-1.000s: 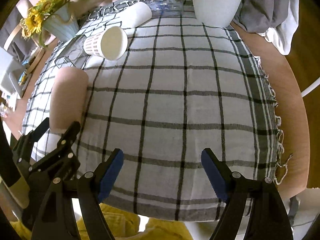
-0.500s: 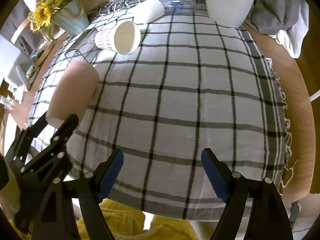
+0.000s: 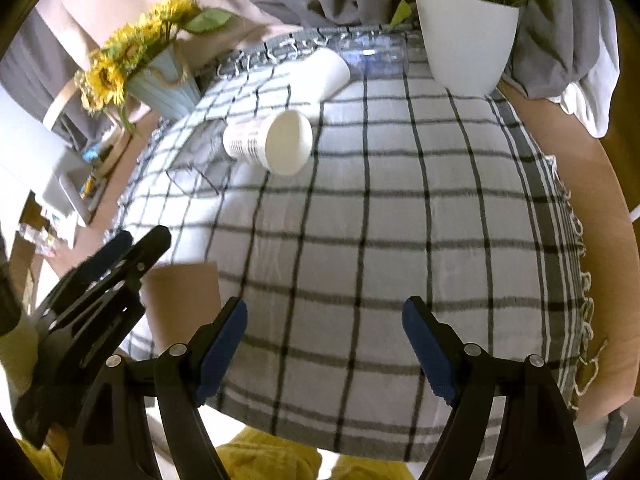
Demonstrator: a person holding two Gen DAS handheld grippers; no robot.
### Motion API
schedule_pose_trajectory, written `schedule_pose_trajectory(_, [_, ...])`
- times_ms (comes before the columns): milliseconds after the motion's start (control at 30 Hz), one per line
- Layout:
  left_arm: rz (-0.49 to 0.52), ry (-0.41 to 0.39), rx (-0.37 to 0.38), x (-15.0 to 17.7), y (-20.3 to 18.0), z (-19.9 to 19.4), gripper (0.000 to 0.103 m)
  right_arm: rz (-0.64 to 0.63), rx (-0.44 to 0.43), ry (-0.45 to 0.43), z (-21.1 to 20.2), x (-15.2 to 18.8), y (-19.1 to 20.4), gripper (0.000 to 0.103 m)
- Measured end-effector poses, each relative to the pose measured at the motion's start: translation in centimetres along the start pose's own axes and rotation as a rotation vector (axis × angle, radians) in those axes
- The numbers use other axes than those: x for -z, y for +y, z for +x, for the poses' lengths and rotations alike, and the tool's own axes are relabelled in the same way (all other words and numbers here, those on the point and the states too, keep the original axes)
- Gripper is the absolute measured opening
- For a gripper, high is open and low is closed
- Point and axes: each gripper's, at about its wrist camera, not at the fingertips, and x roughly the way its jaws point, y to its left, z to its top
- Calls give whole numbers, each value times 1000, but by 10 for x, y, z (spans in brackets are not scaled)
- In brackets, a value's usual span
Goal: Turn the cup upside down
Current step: 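Lower the pink cup upside down onto the cloth with the right gripper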
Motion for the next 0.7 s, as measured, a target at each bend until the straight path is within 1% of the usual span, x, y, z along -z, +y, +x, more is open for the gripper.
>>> schedule_pose_trajectory(67, [9,-14,-3,-1,1,-4,51,7,-8,-20,-3,-5,2,81])
schedule_pose_trajectory(200, [9,0,11,-2,2,-10,51,1,-20,-44,-8,-9,7,81])
schedule_pose_trajectory(333, [27,4,-8,3,1,-20,51,12,-32,-56,-12,-8,7,81])
schedule_pose_trajectory(400, [33,17,-5,8,1,-24,60,19,-36,-59,-14,-7,7,81])
schedule_pose_trajectory(433, [37,22,-5,13,0,-26,70,20,-40,-56,-14,-7,6,81])
schedule_pose_trajectory(467, [40,21,-3,15,0,-28,75,20,-43,-51,-14,-6,5,81])
schedule_pose_trajectory(567, [66,25,-10,30,-6,-33,77,13,-37,-41,-13,-2,5,81])
schedule_pose_trajectory(700, [65,80,-4,50,-8,-25,77,-9,-24,-27,-11,4,4,81])
